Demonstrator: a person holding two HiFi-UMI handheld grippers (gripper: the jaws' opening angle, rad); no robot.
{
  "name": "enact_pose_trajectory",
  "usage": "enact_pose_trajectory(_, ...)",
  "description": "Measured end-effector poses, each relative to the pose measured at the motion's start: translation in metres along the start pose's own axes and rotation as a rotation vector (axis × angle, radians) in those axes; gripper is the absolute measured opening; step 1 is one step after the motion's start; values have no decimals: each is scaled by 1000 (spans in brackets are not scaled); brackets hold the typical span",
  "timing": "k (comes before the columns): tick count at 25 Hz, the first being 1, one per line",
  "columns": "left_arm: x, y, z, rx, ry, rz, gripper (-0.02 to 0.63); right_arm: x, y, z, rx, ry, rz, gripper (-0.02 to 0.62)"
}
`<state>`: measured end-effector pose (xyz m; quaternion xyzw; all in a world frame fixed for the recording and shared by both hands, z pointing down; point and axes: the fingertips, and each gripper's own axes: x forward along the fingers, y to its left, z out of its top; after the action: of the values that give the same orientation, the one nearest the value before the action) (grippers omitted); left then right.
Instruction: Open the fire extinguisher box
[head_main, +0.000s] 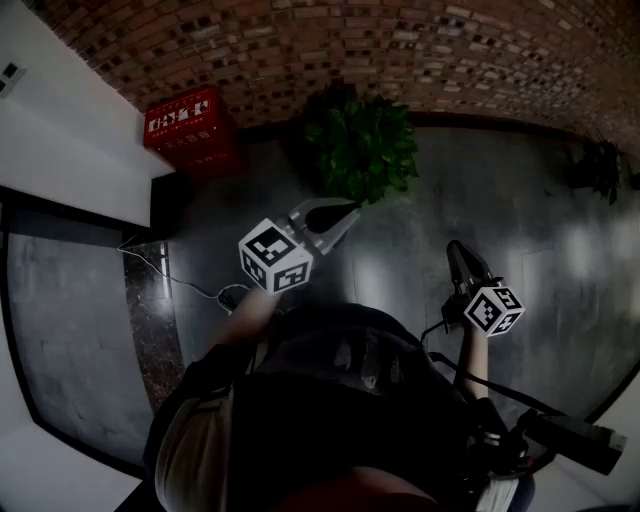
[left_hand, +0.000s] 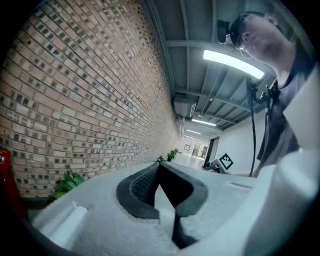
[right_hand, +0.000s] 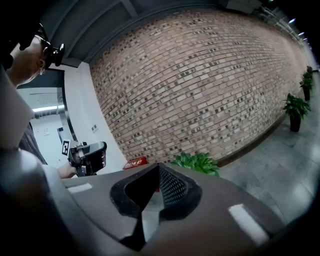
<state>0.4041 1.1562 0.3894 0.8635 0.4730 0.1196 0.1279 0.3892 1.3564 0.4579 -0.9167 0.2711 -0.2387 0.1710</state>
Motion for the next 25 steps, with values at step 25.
enact_pose_trajectory(25,-243,177,27,-90,-152,422,-2,271,210,11,-137,163,405,0)
